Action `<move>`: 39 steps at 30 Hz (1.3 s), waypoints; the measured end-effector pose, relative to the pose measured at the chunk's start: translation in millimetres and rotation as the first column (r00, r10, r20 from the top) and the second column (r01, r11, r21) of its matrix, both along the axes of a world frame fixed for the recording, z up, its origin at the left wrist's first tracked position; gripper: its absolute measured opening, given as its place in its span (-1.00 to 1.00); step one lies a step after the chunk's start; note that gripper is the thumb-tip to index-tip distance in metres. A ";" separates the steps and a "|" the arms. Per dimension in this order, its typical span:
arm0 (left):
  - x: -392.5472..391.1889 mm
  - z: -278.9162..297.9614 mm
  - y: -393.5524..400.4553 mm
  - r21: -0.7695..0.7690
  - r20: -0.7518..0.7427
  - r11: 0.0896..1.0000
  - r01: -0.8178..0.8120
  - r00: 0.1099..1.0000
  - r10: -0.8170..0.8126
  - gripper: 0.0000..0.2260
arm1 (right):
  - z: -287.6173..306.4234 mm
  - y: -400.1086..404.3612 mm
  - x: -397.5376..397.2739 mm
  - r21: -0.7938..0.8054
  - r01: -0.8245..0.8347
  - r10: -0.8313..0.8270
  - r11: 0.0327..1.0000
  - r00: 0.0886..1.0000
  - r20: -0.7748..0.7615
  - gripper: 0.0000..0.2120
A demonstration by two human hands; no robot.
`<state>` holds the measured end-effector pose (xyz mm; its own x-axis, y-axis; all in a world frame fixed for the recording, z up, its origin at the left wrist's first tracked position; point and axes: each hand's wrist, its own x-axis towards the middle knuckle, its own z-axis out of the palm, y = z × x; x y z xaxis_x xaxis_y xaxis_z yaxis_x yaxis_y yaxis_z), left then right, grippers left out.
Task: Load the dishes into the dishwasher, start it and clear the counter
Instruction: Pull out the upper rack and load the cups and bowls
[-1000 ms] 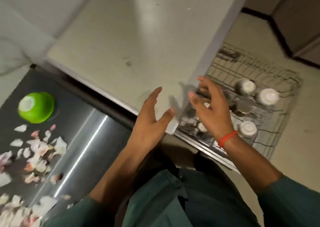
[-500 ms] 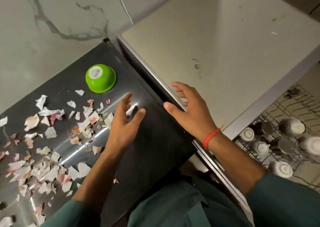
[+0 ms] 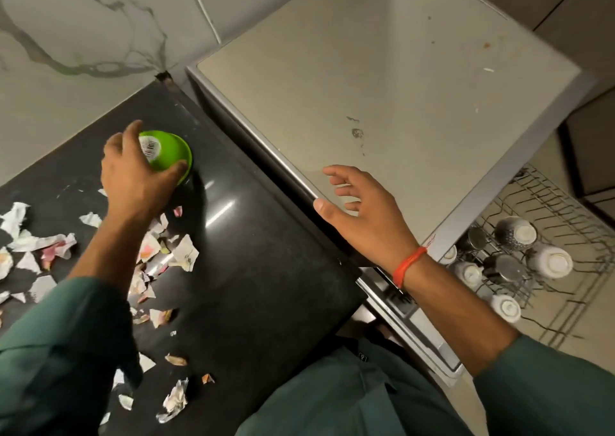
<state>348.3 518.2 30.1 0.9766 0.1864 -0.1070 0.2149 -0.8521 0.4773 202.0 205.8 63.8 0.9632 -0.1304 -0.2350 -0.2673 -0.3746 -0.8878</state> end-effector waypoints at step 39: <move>-194.9 39.6 -207.8 -0.513 0.012 0.753 0.413 0.880 -0.474 -0.01 | 10.4 -55.1 -63.8 0.733 0.506 -0.366 0.454 0.856 -0.364 -0.74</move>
<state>153.4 310.4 69.7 0.9115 -0.3718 -0.1758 -0.0506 -0.5256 0.8492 138.1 150.7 74.2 0.7831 -0.2209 -0.5814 -0.3271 0.6488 -0.6871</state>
